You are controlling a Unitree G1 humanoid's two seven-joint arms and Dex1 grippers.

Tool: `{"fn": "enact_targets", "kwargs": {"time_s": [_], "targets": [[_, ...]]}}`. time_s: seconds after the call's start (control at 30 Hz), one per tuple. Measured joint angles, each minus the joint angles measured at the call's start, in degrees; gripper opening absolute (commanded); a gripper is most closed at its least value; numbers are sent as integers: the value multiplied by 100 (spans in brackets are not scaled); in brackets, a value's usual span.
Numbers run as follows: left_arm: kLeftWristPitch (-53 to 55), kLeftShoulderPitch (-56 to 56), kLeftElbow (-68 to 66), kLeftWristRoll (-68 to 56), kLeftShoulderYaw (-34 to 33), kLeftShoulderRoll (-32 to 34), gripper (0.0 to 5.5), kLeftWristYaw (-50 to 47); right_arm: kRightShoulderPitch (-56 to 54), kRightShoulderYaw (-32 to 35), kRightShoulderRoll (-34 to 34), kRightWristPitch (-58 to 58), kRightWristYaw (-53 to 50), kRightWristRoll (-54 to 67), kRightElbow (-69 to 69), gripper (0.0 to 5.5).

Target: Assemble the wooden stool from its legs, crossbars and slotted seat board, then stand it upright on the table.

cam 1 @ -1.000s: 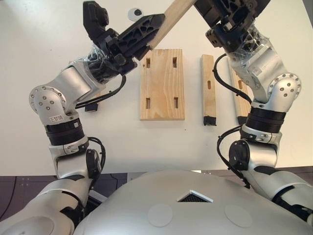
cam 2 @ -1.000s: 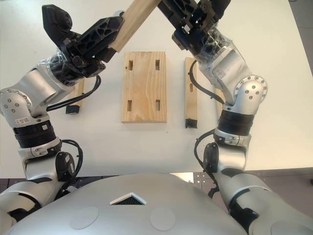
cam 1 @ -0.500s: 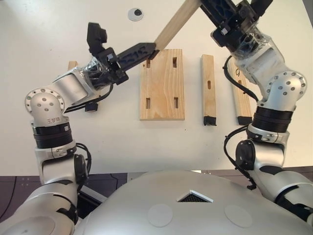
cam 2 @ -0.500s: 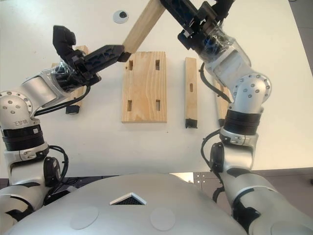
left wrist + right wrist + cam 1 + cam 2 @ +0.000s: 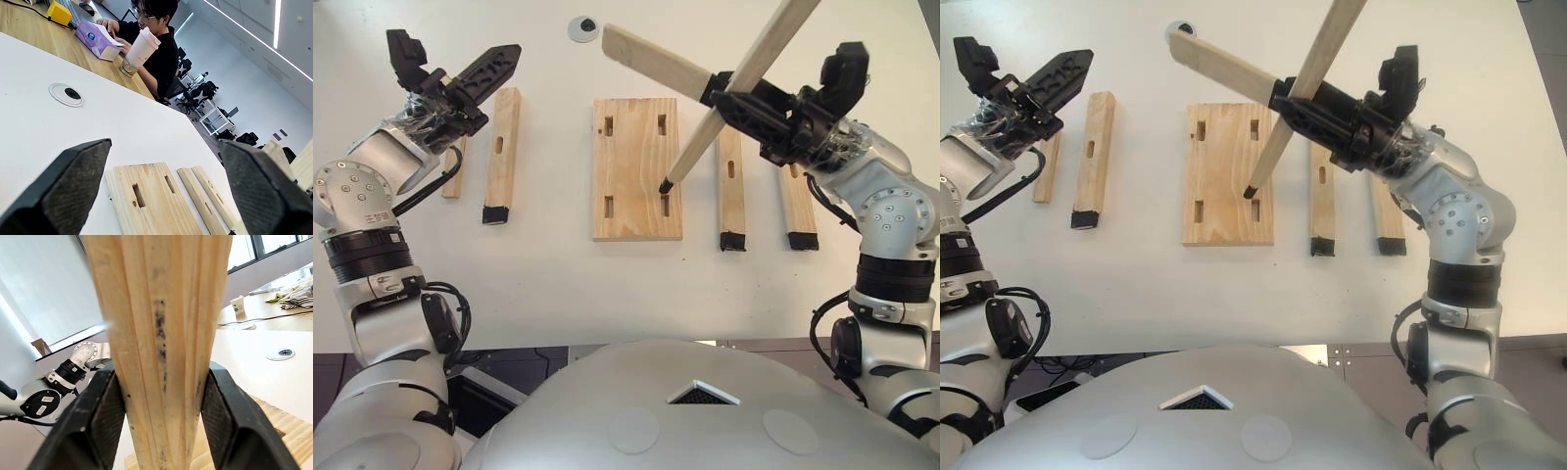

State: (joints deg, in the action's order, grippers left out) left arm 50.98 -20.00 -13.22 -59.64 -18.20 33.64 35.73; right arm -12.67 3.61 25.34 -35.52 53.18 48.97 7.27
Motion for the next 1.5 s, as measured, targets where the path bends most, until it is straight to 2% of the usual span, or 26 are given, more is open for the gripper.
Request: {"fn": "enact_targets", "kwargs": {"time_s": [0.3,0.6,0.8,0.97,1.2,1.5], "targets": [[124,0,4,111,-130,-88,402,1,298,-248,-1,497,415,-586,-155,204],[153,15,69,194,-195,-99,402,2,283,-718,61,2019,1393,-1136,-848,204],[176,24,84,215,-194,-106,402,1,191,-1020,895,2733,2161,-1422,-906,204],[172,197,248,215,-212,-310,402,-20,-199,-1359,1335,2913,2548,-1734,-1019,204],[141,317,427,214,-245,-461,402,-55,-764,-1794,1431,2858,2657,-1951,-946,204],[122,491,565,216,-289,-539,402,-176,-1448,-2719,1614,1789,2029,-2449,-294,204]]}}
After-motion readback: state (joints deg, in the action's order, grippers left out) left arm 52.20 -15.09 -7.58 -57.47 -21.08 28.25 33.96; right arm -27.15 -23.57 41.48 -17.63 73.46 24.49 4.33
